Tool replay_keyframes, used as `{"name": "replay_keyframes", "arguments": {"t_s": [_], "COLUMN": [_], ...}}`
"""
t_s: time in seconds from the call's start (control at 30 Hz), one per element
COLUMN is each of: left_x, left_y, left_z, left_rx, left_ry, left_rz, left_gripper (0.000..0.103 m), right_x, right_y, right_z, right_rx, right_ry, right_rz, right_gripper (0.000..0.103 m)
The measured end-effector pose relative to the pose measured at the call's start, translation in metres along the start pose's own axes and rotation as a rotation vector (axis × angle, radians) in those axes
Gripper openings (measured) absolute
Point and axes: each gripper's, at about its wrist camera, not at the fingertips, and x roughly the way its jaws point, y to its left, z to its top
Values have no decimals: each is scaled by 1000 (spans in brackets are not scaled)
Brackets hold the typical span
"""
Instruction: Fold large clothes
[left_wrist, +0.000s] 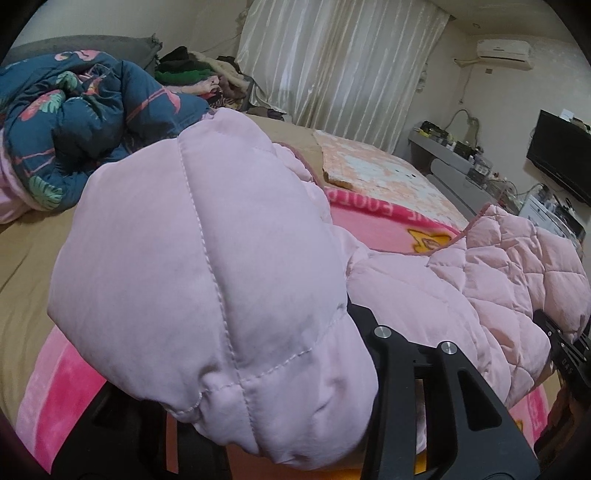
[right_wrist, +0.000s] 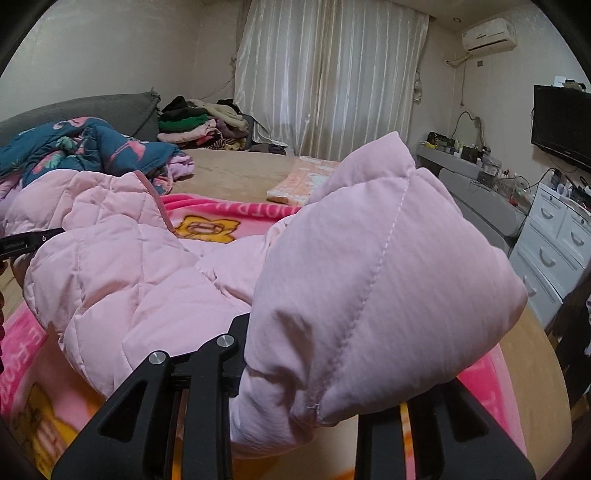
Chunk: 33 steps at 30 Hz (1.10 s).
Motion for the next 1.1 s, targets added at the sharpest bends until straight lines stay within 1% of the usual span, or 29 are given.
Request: {"name": "replay_keyframes", "arguments": {"t_s": [0.07, 0.2, 0.33, 0.47, 0.53, 0.63, 0.67, 0.73, 0.77, 0.8, 0.83, 0.87, 0.9, 0.93, 0.97, 1.0, 1.03, 1.1], "left_x": [-14, -34, -46, -44, -41, -37, -36, -34, -34, -34, -34, -35, -36, -37, -41, -46, -52, -64], "left_y": [1, -1, -1, 9, 18, 29, 32, 41, 44, 48, 53, 56, 61, 62, 65, 67, 70, 74], "left_z": [-14, -42, -65, -85, -95, -107, -110, -117, -119, -122, -125, -127, -127, -129, -130, -131, -131, -133], "left_rx": [8, 33, 38, -4, -41, -85, -98, -130, -144, -165, -191, -207, -222, -228, -233, -226, -216, -210], "left_ry": [2, 5, 8, 33, 56, 76, 78, 83, 83, 84, 90, 97, 110, 119, 132, 135, 132, 141], "left_rz": [-3, 7, 23, 34, 31, 21, 18, 6, -1, -12, -22, -25, -26, -27, -25, -2, 13, 8], "left_gripper": [31, 32, 33, 38, 39, 44, 47, 50, 54, 58, 60, 68, 74, 76, 85, 94, 94, 94], "right_x": [-12, -36, -47, -46, -41, -31, -30, -29, -29, -29, -30, -32, -34, -37, -43, -48, -55, -68], "right_y": [3, 5, 1, -4, -9, -22, -26, -32, -34, -38, -42, -46, -52, -55, -61, -64, -69, -77], "right_z": [-10, -42, -71, -97, -108, -122, -127, -134, -135, -139, -142, -146, -151, -155, -159, -162, -167, -173], "right_rx": [4, 30, 97, 182, 251, 372, 411, 480, 503, 538, 569, 603, 650, 682, 717, 738, 770, 818], "right_ry": [6, 28, 71, 116, 147, 188, 196, 209, 215, 228, 239, 249, 261, 268, 278, 281, 284, 289], "right_rz": [5, 12, 10, 12, 22, 47, 63, 84, 88, 93, 90, 88, 100, 107, 96, 83, 78, 73], "right_gripper": [25, 25, 26, 29, 32, 39, 44, 50, 57, 67, 73, 84, 89, 91, 95, 99, 99, 99]}}
